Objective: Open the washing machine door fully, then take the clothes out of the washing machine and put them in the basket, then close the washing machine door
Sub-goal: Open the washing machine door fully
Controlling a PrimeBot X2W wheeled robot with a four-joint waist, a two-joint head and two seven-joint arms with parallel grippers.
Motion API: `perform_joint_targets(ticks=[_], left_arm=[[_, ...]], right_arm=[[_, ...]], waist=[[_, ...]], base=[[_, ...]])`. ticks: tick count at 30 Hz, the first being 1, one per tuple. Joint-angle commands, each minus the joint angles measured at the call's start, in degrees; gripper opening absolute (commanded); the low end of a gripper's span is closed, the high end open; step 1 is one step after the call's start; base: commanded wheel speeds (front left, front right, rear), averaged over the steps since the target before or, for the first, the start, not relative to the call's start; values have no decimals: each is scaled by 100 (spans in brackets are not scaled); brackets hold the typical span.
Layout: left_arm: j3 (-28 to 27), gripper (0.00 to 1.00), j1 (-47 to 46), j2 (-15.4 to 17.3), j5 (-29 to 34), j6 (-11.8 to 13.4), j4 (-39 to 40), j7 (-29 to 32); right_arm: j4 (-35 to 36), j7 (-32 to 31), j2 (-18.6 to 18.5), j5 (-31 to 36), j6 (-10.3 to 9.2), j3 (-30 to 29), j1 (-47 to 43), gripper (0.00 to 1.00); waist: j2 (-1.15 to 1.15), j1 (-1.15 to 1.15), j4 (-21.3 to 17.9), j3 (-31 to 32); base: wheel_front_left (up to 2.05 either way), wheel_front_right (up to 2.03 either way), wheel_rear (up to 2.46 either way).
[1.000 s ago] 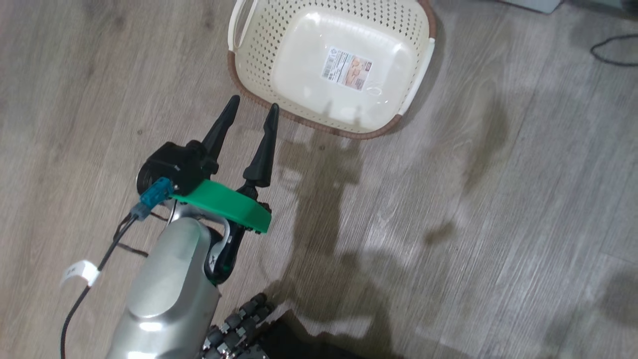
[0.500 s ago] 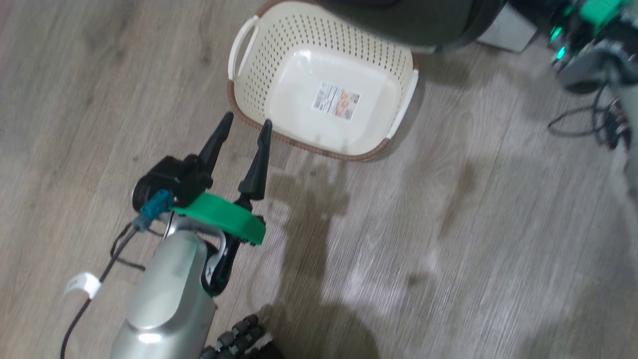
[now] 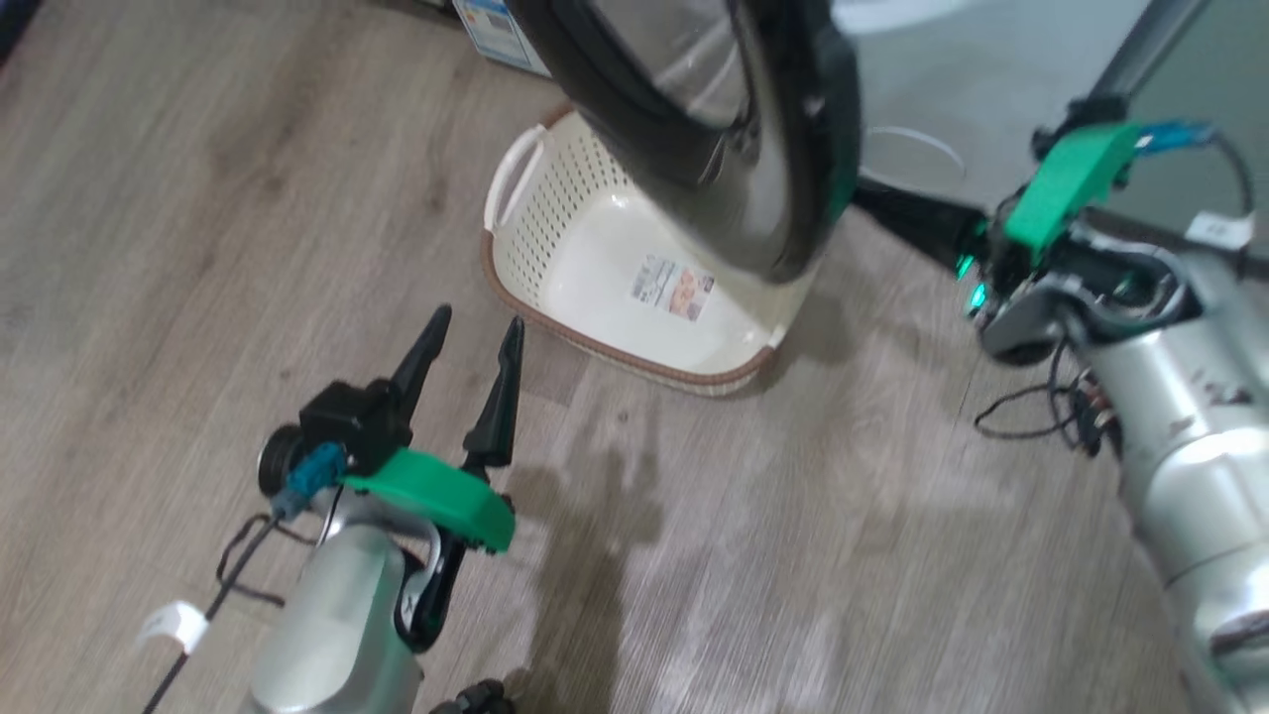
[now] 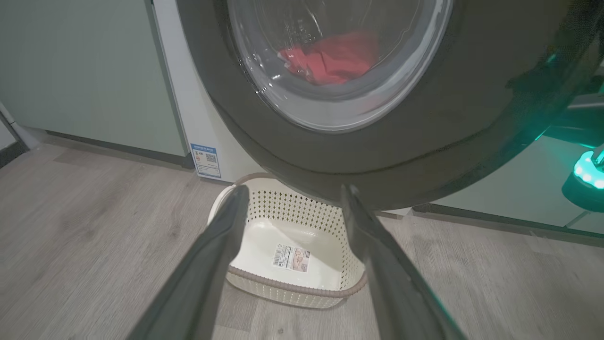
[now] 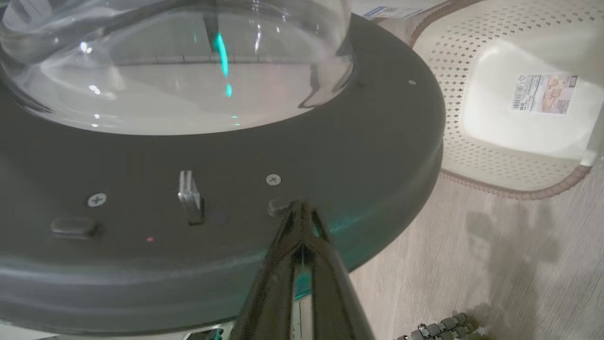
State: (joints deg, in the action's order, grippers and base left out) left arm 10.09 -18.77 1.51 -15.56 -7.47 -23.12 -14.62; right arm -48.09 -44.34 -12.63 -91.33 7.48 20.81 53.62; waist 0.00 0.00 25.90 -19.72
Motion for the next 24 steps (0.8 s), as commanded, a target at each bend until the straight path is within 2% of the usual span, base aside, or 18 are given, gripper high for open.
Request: perform_joint_targets(ticks=[1, 16, 24], left_arm=[[-214, 100, 22, 137, 52, 49, 128, -38], [-280, 100, 364, 137, 228, 106, 33, -38], [-429, 100, 385, 137, 308, 91, 16, -38]], right_arm=[[242, -74, 200, -57, 1, 76, -51, 0], [305, -176, 767, -46, 1, 292, -886, 0], [513, 299, 934, 11, 1, 361, -1046, 0]], waist=[[0, 0, 82, 178], [0, 0, 391, 818], [0, 0, 345, 861]], base=[[0, 0, 0], [0, 0, 0], [0, 0, 0]])
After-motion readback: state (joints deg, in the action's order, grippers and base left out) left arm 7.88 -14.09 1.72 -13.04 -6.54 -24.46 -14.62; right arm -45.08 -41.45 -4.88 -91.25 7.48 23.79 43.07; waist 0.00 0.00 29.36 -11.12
